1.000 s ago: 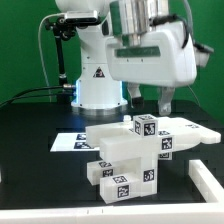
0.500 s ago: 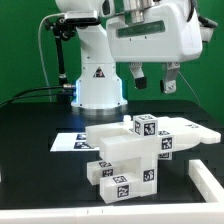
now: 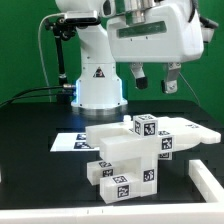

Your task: Assemble chair

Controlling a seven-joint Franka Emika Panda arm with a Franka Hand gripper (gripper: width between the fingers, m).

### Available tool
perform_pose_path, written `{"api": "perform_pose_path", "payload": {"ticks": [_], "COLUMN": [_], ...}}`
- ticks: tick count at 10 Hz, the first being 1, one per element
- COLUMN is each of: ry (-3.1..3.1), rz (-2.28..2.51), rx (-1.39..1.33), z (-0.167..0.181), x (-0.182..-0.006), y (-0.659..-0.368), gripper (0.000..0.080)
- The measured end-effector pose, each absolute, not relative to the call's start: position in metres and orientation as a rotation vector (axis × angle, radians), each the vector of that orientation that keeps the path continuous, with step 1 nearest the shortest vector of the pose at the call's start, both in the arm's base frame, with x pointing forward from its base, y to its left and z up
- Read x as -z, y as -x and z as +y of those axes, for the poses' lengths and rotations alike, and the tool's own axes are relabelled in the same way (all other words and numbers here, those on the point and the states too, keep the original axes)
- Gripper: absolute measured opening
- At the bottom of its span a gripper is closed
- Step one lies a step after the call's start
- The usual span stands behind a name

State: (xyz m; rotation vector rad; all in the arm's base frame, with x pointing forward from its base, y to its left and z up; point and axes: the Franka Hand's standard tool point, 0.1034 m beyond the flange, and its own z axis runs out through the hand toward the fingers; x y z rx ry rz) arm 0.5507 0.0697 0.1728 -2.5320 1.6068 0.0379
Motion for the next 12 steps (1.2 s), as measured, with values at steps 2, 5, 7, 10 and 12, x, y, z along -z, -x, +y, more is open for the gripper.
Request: {"api": "perform_pose_path", "payload": {"ticks": [2,5,7,10,12], "ry": [2.608,2.722,2.826,2.903,2.965], "rz": [1.491,1.339,1.102,0.823,0.607], "rx": [-0.067,-0.025,-0.016,0.095,0.193], "z": [0.083,0.103,0.1,0.107,0.112], "x": [-0.171,-0.177,-0.174,-0.168,-0.152], "y": [-0.526,-0.5,-0.501,-0.486,-0.447], "gripper": [0.0649,0.0649,0.0649,0.0649,0.0649]}}
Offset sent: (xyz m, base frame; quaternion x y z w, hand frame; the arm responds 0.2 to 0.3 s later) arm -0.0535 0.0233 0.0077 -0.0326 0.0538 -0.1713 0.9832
